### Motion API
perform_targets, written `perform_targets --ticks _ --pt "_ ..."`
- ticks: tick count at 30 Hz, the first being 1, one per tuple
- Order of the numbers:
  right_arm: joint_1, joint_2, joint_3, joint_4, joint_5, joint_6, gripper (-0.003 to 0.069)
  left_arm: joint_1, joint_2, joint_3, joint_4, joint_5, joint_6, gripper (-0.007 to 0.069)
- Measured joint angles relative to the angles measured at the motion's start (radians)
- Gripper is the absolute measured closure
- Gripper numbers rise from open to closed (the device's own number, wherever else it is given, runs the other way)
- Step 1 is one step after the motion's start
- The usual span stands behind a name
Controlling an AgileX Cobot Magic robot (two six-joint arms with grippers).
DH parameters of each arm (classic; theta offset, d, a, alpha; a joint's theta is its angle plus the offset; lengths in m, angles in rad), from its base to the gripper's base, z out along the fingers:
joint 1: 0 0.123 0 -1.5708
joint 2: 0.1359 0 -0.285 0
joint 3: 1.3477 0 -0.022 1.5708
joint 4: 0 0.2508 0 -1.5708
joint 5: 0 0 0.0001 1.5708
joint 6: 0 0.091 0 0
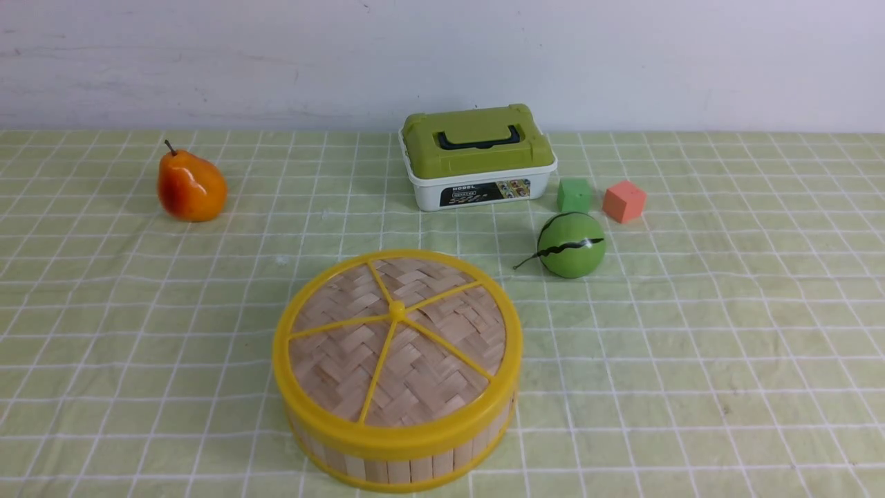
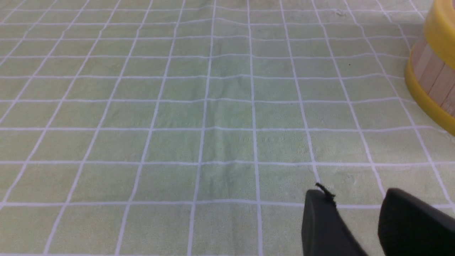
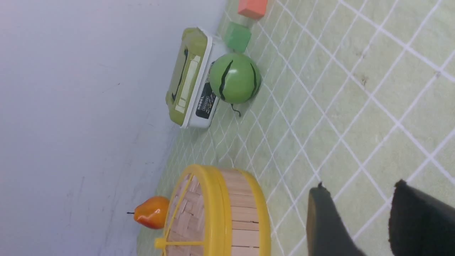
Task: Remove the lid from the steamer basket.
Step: Use the right arm to lift the lid of the steamer
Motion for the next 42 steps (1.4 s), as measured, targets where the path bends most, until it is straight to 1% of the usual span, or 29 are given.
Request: perform_targets --ticks 3,7,8,9,10,11,13,14,17,18,19,20,21,23,26,29,30,31,35,37,38,39,42 --pt "0.0 0.0 0.0 -0.005 -0.001 -0.035 0.0417 0.0 0.0 0.0 0.0 0.0 0.0 0.0386" --pt "0.0 0.0 -0.069 -0.021 0.029 -0.283 0.0419 0.0 0.0 0.0 0.0 0.0 0.0 0.0386" --pt "0.0 0.0 -0.077 -0.023 0.031 -0.298 0.0421 0.0 0.0 0.0 0.0 0.0 0.0 0.0386" --pt "0.0 0.006 -0.115 -0.035 0.042 -0.357 0.0426 0.0 0.0 0.0 0.0 0.0 0.0 0.0386" --pt "0.0 0.056 -0.235 -0.081 0.095 -0.486 0.0454 0.0 0.0 0.0 0.0 0.0 0.0 0.0386" --pt "0.0 0.074 -0.248 -0.088 0.102 -0.512 0.0463 0.0 0.0 0.0 0.0 0.0 0.0 0.0386" --pt "0.0 0.204 -0.413 -0.161 0.212 -0.64 0.0533 0.0 0.0 0.0 0.0 0.0 0.0 0.0386" --pt "0.0 0.29 -0.511 -0.199 0.288 -0.697 0.0579 0.0 0.0 0.0 0.0 0.0 0.0 0.0386" --pt "0.0 0.468 -0.711 -0.246 0.444 -0.79 0.0655 0.0 0.0 0.0 0.0 0.0 0.0 0.0386" --pt "0.0 0.526 -0.789 -0.251 0.508 -0.827 0.0666 0.0 0.0 0.0 0.0 0.0 0.0 0.0386" --pt "0.0 0.637 -0.891 -0.249 0.594 -0.883 0.0678 0.0 0.0 0.0 0.0 0.0 0.0 0.0386" --pt "0.0 0.65 -0.904 -0.249 0.605 -0.891 0.0678 0.0 0.0 0.0 0.0 0.0 0.0 0.0386" --pt "0.0 0.75 -1.004 -0.236 0.689 -0.948 0.0678 0.0 0.0 0.0 0.0 0.0 0.0 0.0386" --pt "0.019 0.859 -1.114 -0.216 0.767 -0.997 0.0676 0.0 0.0 0.0 0.0 0.0 0.0 0.0386" --pt "0.102 0.994 -1.216 -0.218 0.815 -1.007 0.0665 0.0 0.0 0.0 0.0 0.0 0.0 0.0386" --pt "0.253 1.117 -1.311 -0.28 0.849 -0.994 0.0661 0.0 0.0 0.0 0.0 0.0 0.0 0.0386" --pt "0.253 1.126 -1.311 -0.28 0.849 -0.994 0.0661 0.0 0.0 0.0 0.0 0.0 0.0 0.0386" --pt "0.364 1.204 -1.375 -0.357 0.857 -0.954 0.0659 0.0 0.0 0.0 0.0 0.0 0.0 0.0386" --pt "0.527 1.367 -1.507 -0.52 0.859 -0.859 0.0654 0.0 0.0 0.0 0.0 0.0 0.0 0.0386" --pt "0.601 1.469 -1.583 -0.578 0.859 -0.809 0.0646 0.0 0.0 0.0 0.0 0.0 0.0 0.0386" --pt "0.607 1.479 -1.59 -0.582 0.859 -0.806 0.0645 0.0 0.0 0.0 0.0 0.0 0.0 0.0386" --pt "0.643 1.553 -1.658 -0.599 0.859 -0.789 0.0632 0.0 0.0 0.0 0.0 0.0 0.0 0.0386" --pt "0.684 1.677 -1.755 -0.6 0.858 -0.777 0.0591 0.0 0.0 0.0 0.0 0.0 0.0 0.0386"
